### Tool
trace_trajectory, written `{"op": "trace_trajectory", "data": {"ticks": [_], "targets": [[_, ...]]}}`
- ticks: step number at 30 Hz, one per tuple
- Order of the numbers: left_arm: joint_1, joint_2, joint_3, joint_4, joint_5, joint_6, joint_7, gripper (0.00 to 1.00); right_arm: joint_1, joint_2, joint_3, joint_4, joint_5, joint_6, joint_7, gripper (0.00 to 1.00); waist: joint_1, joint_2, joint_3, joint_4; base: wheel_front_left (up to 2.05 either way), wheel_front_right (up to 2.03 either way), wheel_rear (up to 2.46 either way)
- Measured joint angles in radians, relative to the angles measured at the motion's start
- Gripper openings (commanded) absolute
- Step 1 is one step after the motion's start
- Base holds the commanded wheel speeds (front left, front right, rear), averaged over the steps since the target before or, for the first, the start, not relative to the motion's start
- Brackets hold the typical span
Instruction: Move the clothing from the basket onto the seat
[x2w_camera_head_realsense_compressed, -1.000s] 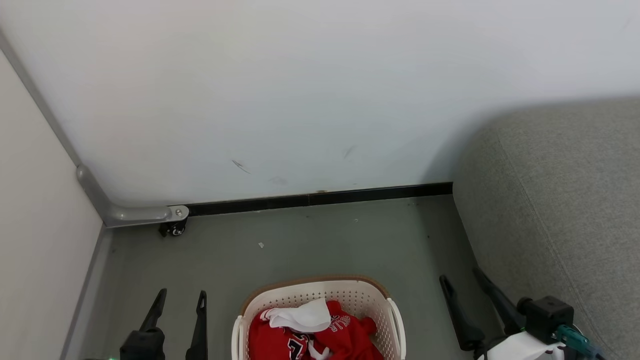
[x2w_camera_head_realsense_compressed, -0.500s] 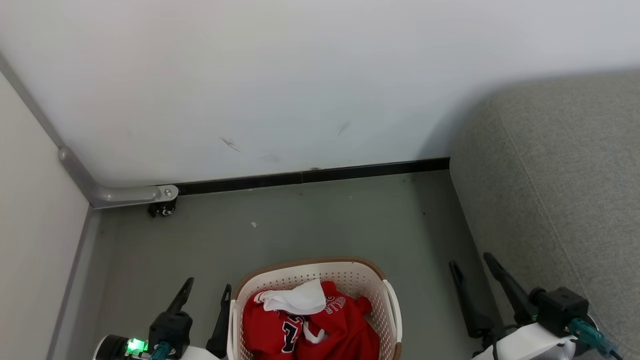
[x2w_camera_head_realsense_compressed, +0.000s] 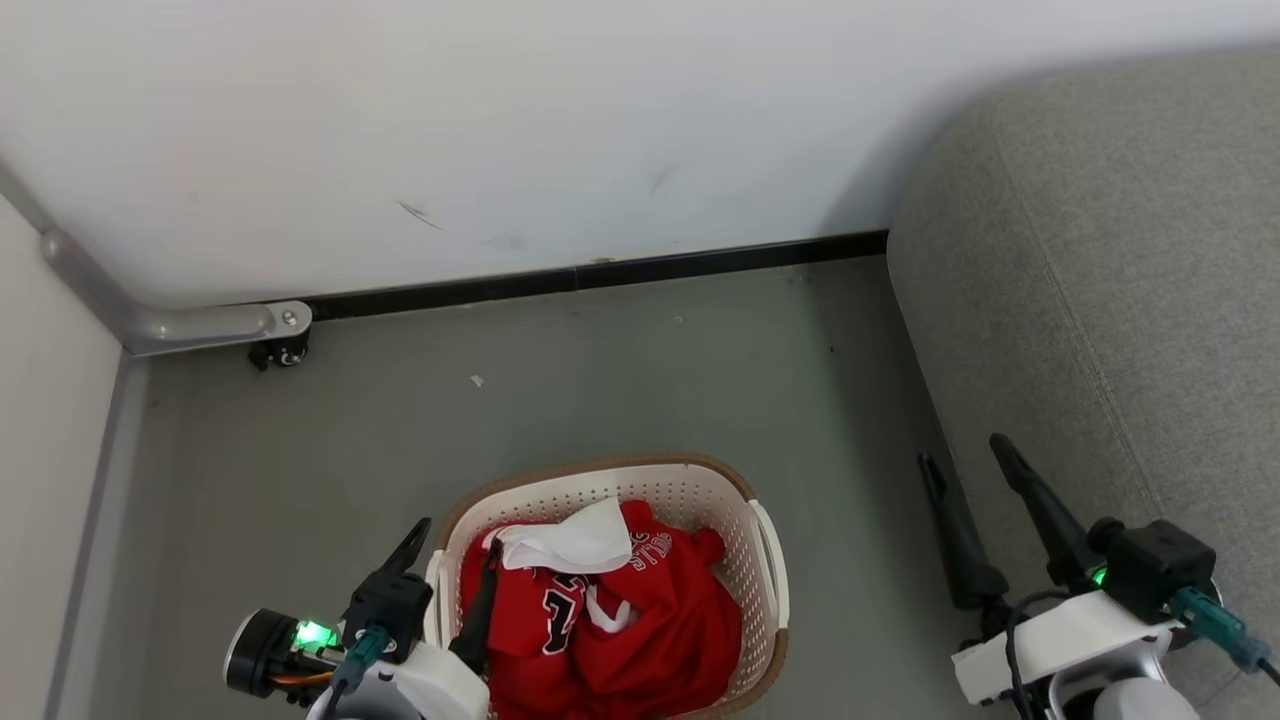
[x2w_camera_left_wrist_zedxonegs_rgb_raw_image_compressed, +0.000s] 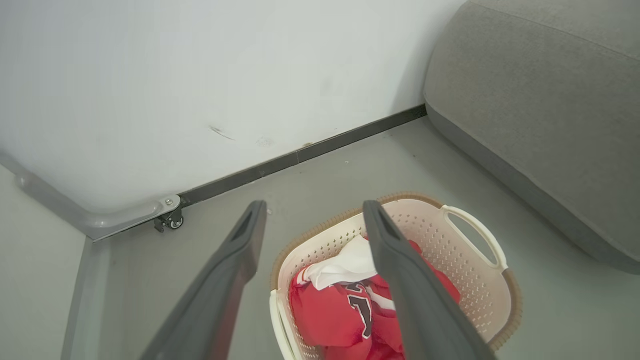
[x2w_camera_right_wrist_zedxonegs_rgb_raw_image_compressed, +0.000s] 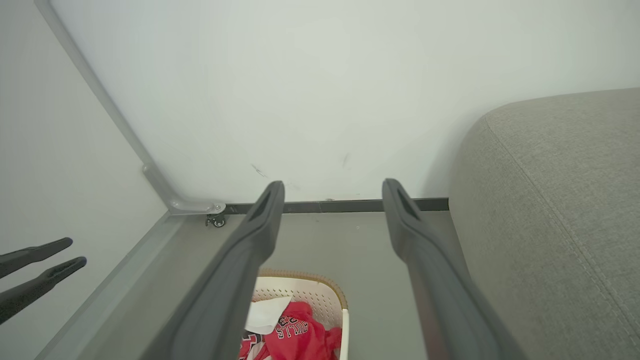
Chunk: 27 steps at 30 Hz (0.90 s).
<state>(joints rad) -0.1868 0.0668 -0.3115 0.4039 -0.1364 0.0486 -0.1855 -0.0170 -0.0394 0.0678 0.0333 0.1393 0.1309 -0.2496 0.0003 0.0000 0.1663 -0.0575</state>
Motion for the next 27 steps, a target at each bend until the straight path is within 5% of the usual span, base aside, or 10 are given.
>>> {"op": "trace_trajectory", "data": {"ticks": [27], "targets": [[-0.208,-0.021,-0.067,0.165,0.024,-0.015,0.009,1.00,-0.276,-0.003,-0.007,-0.083,0.001,0.000,-0.001,1.00,0.0000,0.0000,0.305,-0.082,0.00,0.00,0.00]]}}
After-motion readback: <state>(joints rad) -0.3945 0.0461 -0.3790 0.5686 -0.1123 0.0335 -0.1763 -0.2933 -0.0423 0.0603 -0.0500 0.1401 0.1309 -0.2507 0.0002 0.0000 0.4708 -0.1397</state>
